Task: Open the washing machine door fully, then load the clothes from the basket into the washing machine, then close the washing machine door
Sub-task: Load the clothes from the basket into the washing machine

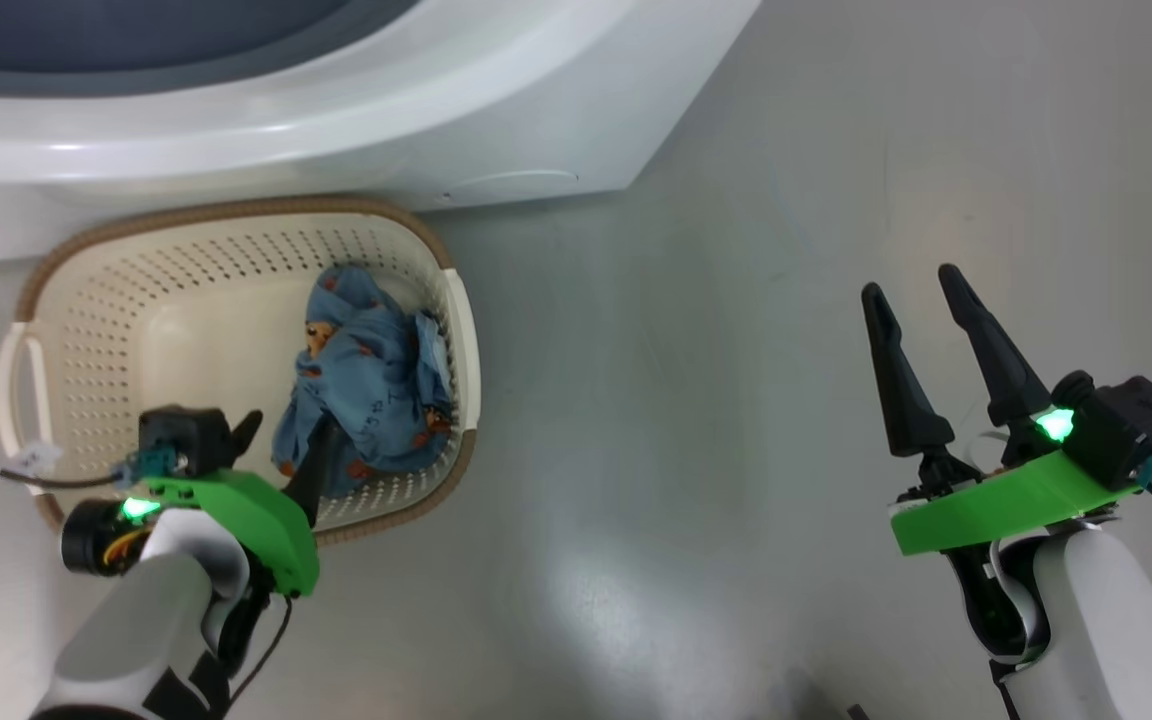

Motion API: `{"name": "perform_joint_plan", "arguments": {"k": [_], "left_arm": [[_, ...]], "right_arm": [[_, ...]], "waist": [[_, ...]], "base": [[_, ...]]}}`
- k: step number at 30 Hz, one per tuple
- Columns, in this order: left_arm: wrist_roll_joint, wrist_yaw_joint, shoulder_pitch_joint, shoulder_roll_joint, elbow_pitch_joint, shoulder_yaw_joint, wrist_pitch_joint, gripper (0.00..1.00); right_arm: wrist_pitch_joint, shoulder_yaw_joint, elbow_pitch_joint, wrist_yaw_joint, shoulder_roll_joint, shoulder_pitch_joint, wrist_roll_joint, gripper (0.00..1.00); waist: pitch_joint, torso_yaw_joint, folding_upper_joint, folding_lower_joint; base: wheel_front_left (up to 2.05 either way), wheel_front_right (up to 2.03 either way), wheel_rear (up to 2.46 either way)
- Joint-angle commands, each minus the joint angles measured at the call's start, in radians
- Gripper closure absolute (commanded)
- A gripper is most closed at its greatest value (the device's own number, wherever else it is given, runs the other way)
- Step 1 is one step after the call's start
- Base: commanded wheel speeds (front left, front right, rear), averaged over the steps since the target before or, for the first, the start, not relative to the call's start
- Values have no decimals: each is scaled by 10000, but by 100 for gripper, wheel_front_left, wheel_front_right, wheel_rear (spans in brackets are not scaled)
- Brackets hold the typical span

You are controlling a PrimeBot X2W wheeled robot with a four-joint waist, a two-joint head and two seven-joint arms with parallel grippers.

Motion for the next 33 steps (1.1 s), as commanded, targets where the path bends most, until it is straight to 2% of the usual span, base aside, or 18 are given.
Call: {"name": "perform_joint_plan", "arguments": {"k": [1, 8, 15, 33], "left_arm": [[-296, -15, -272, 391, 80, -109, -31, 0], [-1260, -15, -1167, 643, 334, -1296, 175, 0], [-2251, -15, -1721, 656, 450, -2280, 400, 0], [-4153, -15, -2972, 673, 690, -4110, 419, 0]], "right_arm": [[-48, 263, -287, 16, 40, -39, -102, 0], [-48, 332, -315, 16, 108, -396, -89, 0], [-48, 301, -228, 16, 110, -549, -108, 0], [-48, 449, -163, 16, -80, -1185, -130, 0]], "waist": [[335, -150, 0, 0], [1031, -174, 0, 0], [1492, -21, 0, 0], [2745, 145, 0, 0]], "base": [[0, 0, 0], [0, 0, 0], [0, 0, 0], [0, 0, 0]]}}
